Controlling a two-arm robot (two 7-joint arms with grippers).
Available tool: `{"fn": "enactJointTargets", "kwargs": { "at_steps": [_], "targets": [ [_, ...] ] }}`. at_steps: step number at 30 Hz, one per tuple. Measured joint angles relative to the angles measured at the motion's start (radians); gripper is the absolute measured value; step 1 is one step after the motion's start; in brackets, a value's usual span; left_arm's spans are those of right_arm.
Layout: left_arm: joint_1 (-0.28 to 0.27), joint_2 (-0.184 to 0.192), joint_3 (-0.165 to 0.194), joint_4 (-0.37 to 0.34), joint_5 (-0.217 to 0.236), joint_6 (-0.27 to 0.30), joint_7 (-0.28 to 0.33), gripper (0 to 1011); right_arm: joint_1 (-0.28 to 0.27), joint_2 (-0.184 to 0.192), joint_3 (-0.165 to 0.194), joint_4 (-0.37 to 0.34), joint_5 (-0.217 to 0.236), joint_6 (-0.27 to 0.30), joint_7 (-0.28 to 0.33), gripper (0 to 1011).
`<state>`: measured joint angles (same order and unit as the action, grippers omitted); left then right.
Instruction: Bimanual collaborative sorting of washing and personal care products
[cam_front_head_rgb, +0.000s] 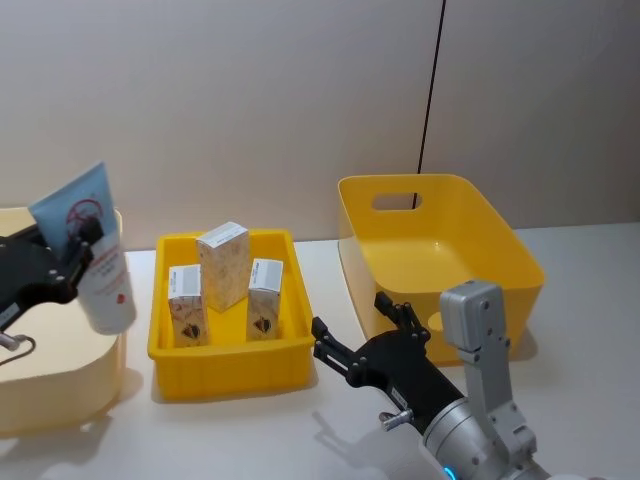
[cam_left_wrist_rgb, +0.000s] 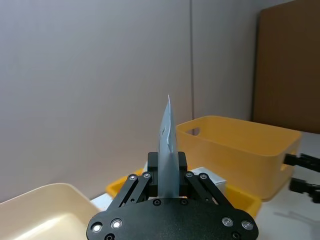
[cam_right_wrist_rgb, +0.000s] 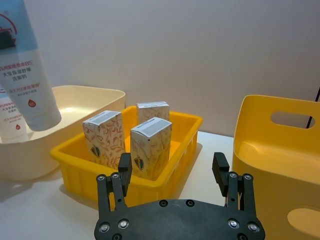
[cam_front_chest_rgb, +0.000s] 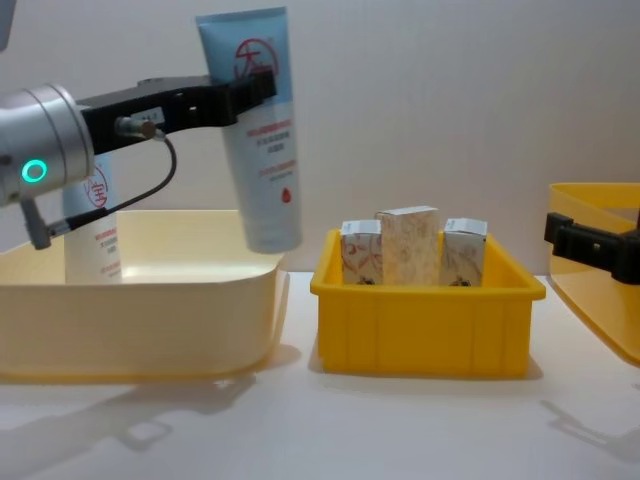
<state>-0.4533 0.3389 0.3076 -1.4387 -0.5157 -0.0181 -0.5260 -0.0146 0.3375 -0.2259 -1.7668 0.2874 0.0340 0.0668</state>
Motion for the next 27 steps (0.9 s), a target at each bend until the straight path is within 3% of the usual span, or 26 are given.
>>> {"fn": "enactJointTargets", "kwargs": {
  "at_steps": [13,27],
  "targets": [
    [0.020,0.002,0.048,-0.062,-0.058,0.012,-0.094,204,0.000,0.000,0.000,0.000,0.000,0.000,0.000,1001],
    [0.028,-0.001,0.087,-0.076,-0.075,0.018,-0.124,203,0.000,0.000,0.001,-0.001,0.000,0.000,0.003,1001]
  ]
}}
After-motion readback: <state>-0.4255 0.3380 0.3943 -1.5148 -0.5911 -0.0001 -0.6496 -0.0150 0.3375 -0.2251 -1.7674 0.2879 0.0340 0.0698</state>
